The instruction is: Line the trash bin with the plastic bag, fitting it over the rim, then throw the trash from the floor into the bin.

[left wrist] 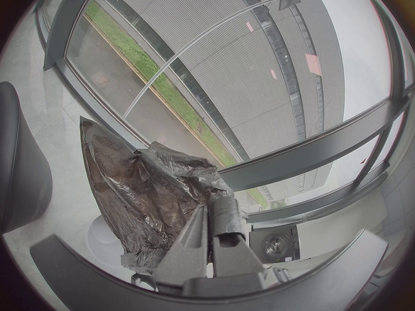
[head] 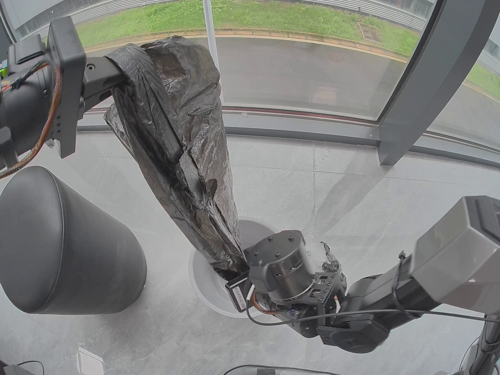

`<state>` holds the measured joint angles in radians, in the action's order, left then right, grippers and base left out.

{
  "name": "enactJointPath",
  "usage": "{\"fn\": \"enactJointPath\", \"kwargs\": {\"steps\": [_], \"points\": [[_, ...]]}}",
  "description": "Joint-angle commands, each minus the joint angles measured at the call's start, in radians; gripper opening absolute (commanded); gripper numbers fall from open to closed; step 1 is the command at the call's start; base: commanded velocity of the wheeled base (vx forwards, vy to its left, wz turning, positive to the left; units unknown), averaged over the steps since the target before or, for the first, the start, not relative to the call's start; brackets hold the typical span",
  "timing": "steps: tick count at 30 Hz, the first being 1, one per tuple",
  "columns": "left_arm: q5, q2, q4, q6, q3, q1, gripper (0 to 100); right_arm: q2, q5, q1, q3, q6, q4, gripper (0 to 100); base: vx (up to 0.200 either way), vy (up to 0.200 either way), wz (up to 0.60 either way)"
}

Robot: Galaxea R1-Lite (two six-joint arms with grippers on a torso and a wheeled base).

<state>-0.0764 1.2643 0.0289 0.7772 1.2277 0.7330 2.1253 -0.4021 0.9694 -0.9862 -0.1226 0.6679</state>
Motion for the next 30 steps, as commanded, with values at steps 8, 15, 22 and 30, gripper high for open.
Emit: {"fn": "enactJointPath", "kwargs": {"steps": [8, 15, 22, 30], "points": [[0.201, -0.008, 0.054, 0.037, -0.217, -0.184, 0, -0.404, 0.388, -0.064, 0.189, -0.006, -0.289, 0, 0.000, 0.000, 0.00], [0.287, 0.000, 0.129, 0.051, -0.355, -0.222, 0, -0.406, 0.522, -0.109, 0.192, -0.092, -0.399, 0, 0.000, 0.000, 0.00], [0.325, 0.023, 0.149, 0.065, -0.427, -0.224, 0, -0.383, 0.588, -0.110, 0.196, -0.103, -0.413, 0, 0.000, 0.000, 0.00], [0.337, 0.069, 0.149, 0.109, -0.493, -0.222, 0, -0.357, 0.703, -0.103, 0.196, -0.108, -0.491, 0, 0.000, 0.000, 0.00]]}}
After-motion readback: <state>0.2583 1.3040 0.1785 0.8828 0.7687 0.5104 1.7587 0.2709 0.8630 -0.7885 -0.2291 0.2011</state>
